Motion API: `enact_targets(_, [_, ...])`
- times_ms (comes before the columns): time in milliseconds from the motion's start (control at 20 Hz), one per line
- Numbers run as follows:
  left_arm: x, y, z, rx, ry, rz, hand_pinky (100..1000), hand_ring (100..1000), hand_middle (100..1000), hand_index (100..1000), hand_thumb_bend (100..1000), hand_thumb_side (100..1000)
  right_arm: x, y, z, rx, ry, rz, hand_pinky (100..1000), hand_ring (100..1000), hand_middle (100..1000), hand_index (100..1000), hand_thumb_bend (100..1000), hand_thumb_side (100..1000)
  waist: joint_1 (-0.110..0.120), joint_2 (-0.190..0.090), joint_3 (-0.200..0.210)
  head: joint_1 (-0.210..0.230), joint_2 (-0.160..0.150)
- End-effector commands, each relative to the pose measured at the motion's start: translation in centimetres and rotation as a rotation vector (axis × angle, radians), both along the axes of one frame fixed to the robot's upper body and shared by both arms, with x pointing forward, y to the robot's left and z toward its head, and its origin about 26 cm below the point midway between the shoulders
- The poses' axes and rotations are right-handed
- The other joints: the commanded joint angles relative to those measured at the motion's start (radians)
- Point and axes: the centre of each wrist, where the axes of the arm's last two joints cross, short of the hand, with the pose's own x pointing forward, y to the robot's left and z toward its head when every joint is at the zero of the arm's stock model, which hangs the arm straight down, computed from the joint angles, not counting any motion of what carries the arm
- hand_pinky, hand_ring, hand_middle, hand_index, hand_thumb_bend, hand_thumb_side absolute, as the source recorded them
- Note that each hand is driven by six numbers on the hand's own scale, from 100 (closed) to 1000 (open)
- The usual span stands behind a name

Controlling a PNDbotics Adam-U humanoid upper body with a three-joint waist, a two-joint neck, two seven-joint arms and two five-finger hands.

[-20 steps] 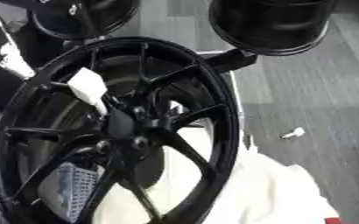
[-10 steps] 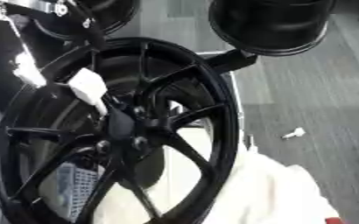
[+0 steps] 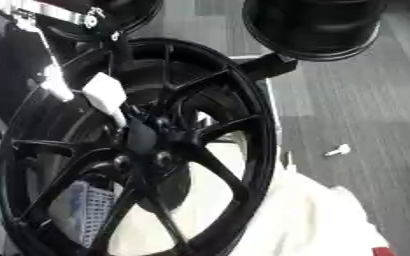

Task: Pull the pin out of the wheel hub.

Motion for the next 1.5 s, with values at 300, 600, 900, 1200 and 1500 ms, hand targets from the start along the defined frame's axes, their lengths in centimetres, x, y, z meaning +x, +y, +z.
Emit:
enact_targets(300, [0.6, 0.6, -0.4, 0.000, 0.019, 0.032, 802, 759, 686, 824, 635, 316, -0.4, -0.3, 1.0, 0.005, -0.043, -0.013, 878, 816, 734, 799, 100, 572, -0.008, -0.018, -0.005, 0.027, 0.005])
enact_targets(600, [0.8, 0.7, -1.0, -0.003, 0.041, 0.040, 790, 737, 629, 804, 601, 293, -0.4, -0.4, 1.0, 0.014, -0.050, -0.016, 878, 817, 734, 799, 100, 572, -0.010, -0.017, -0.006, 0.039, 0.005])
enact_targets(900, [0.9, 0.7, -1.4, -0.002, 0.055, 0.045, 768, 704, 577, 770, 552, 267, -0.3, -0.4, 1.0, 0.022, -0.054, -0.020, 878, 817, 735, 798, 100, 574, -0.011, -0.016, -0.007, 0.047, 0.005])
enact_targets(1200, [1.0, 0.7, -1.4, -0.007, 0.058, 0.041, 757, 684, 546, 737, 506, 257, -0.2, -0.6, 0.9, 0.028, -0.059, -0.027, 878, 817, 735, 798, 100, 575, -0.010, -0.015, -0.008, 0.052, 0.005])
enact_targets(1500, [1.1, 0.7, -1.7, -0.006, 0.062, 0.037, 730, 639, 499, 666, 459, 157, -0.2, -0.6, 0.9, 0.032, -0.066, -0.029, 878, 817, 735, 797, 100, 586, -0.010, -0.014, -0.010, 0.054, 0.005])
